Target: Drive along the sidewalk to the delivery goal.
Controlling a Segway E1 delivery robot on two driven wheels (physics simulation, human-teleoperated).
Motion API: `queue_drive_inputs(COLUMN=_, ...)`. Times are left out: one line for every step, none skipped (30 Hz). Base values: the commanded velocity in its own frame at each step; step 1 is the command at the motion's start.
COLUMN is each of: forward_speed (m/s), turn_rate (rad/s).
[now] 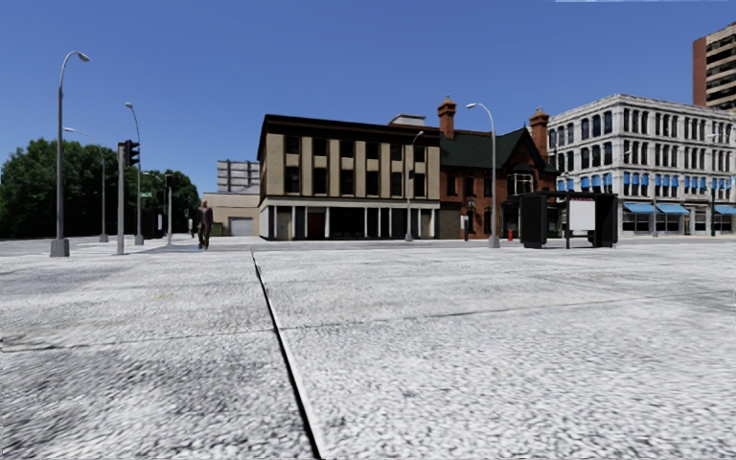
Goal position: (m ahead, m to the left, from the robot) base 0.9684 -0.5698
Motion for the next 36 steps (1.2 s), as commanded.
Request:
queue_drive_inputs(forward_speed=0.72, turn_rate=-0.25)
queue_drive_inputs(forward_speed=0.72, turn_rate=-0.25)
queue_drive_inputs(forward_speed=0.71, turn_rate=-0.25)
queue_drive_inputs(forward_speed=0.71, turn_rate=-0.25)
queue_drive_inputs(forward_speed=0.71, turn_rate=-0.25)
queue_drive_inputs(forward_speed=0.71, turn_rate=-0.25)
queue_drive_inputs(forward_speed=0.71, turn_rate=-0.25)
queue_drive_inputs(forward_speed=0.71, turn_rate=-0.25)
queue_drive_inputs(forward_speed=0.71, turn_rate=-0.25)
queue_drive_inputs(forward_speed=0.71, turn_rate=-0.25)
queue_drive_inputs(forward_speed=0.71, turn_rate=-0.25)
queue_drive_inputs(forward_speed=0.71, turn_rate=-0.25)
queue_drive_inputs(forward_speed=0.71, turn_rate=-0.25)
queue_drive_inputs(forward_speed=0.71, turn_rate=-0.25)
queue_drive_inputs(forward_speed=0.71, turn_rate=-0.25)
queue_drive_inputs(forward_speed=0.71, turn_rate=-0.25)
queue_drive_inputs(forward_speed=0.71, turn_rate=-0.25)
queue_drive_inputs(forward_speed=0.71, turn_rate=-0.25)
queue_drive_inputs(forward_speed=0.71, turn_rate=-0.25)
queue_drive_inputs(forward_speed=0.71, turn_rate=-0.25)
queue_drive_inputs(forward_speed=0.71, turn_rate=-0.25)
queue_drive_inputs(forward_speed=0.71, turn_rate=-0.25)
queue_drive_inputs(forward_speed=0.70, turn_rate=-0.25)
queue_drive_inputs(forward_speed=0.69, turn_rate=-0.25)
queue_drive_inputs(forward_speed=0.69, turn_rate=-0.25)
queue_drive_inputs(forward_speed=0.63, turn_rate=-0.25)
queue_drive_inputs(forward_speed=0.38, turn_rate=-0.23)
queue_drive_inputs(forward_speed=0.00, turn_rate=0.00)
queue_drive_inputs(forward_speed=0.00, turn_rate=0.00)
queue_drive_inputs(forward_speed=0.00, turn_rate=0.00)
queue_drive_inputs(forward_speed=0.00, turn_rate=0.00)
queue_drive_inputs(forward_speed=0.00, turn_rate=0.00)
queue_drive_inputs(forward_speed=0.00, turn_rate=0.00)
queue_drive_inputs(forward_speed=0.00, turn_rate=0.00)
queue_drive_inputs(forward_speed=0.00, turn_rate=0.00)
queue_drive_inputs(forward_speed=0.00, turn_rate=0.00)
